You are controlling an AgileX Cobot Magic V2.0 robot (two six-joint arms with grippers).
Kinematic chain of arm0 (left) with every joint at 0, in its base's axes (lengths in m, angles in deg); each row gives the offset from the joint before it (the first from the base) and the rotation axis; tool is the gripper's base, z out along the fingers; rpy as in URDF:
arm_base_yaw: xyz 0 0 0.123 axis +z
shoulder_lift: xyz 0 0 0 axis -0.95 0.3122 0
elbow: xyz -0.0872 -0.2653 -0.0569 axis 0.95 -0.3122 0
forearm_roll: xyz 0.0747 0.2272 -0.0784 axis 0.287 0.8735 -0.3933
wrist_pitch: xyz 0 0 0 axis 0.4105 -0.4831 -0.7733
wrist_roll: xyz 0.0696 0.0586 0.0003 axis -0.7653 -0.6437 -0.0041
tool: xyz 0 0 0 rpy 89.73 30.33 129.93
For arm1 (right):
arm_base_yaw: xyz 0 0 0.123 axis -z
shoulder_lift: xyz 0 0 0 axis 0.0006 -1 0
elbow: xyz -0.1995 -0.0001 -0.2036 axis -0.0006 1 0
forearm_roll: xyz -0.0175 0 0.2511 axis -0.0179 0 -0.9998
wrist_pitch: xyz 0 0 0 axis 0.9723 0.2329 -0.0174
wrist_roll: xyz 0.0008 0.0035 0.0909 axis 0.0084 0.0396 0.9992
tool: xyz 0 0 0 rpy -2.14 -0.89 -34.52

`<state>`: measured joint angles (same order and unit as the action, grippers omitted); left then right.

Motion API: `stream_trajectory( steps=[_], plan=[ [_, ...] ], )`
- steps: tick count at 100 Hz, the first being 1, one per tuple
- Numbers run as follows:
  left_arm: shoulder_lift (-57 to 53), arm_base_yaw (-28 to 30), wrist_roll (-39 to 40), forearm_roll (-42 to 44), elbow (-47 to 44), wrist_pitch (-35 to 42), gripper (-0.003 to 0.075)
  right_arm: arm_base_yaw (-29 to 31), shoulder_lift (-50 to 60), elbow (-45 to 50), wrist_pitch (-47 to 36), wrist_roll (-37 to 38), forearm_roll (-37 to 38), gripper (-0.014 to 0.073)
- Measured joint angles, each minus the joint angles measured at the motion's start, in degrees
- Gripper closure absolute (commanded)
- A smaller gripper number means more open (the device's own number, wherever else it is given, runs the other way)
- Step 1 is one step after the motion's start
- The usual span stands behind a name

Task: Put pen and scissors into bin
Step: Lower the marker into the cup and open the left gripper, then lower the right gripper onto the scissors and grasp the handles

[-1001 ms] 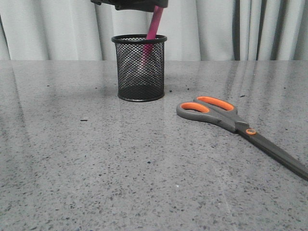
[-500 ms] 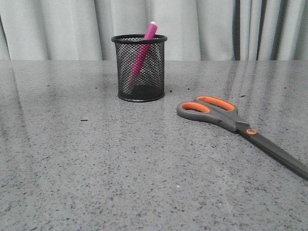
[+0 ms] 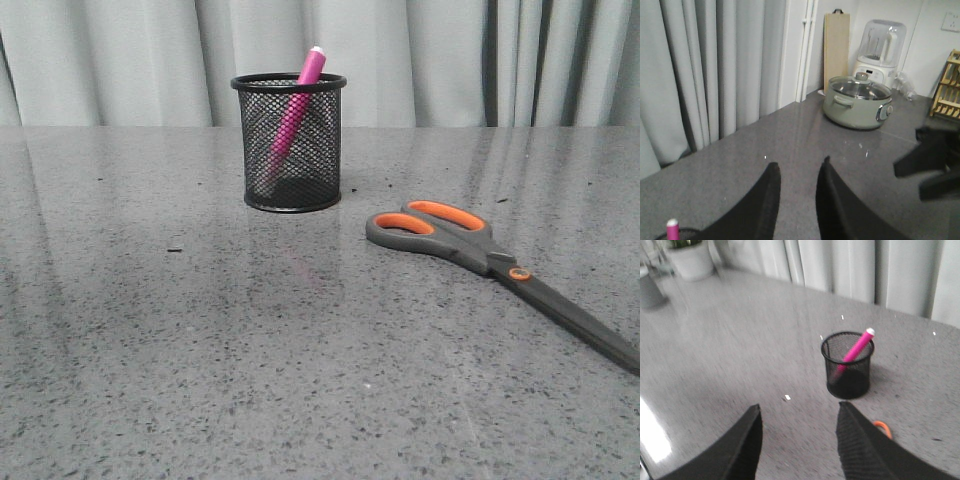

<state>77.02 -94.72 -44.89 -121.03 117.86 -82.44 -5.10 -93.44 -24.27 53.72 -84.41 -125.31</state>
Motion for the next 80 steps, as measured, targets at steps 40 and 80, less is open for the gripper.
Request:
stream_trajectory(
  steps=[40, 80],
  plan=[
    [-22.5, -0.2, 2.2, 2.4, -20.6, 5.1, 0.0573, -8.6, -18.8, -5.2, 3.5, 12.8, 23.9, 0.0284],
    [-24.0, -0.2, 2.7, 2.5, -23.1, 7.2, 0.0573, -26.4, -33.0, -5.6, 3.2, 40.9, 46.2, 0.0276]
  ],
)
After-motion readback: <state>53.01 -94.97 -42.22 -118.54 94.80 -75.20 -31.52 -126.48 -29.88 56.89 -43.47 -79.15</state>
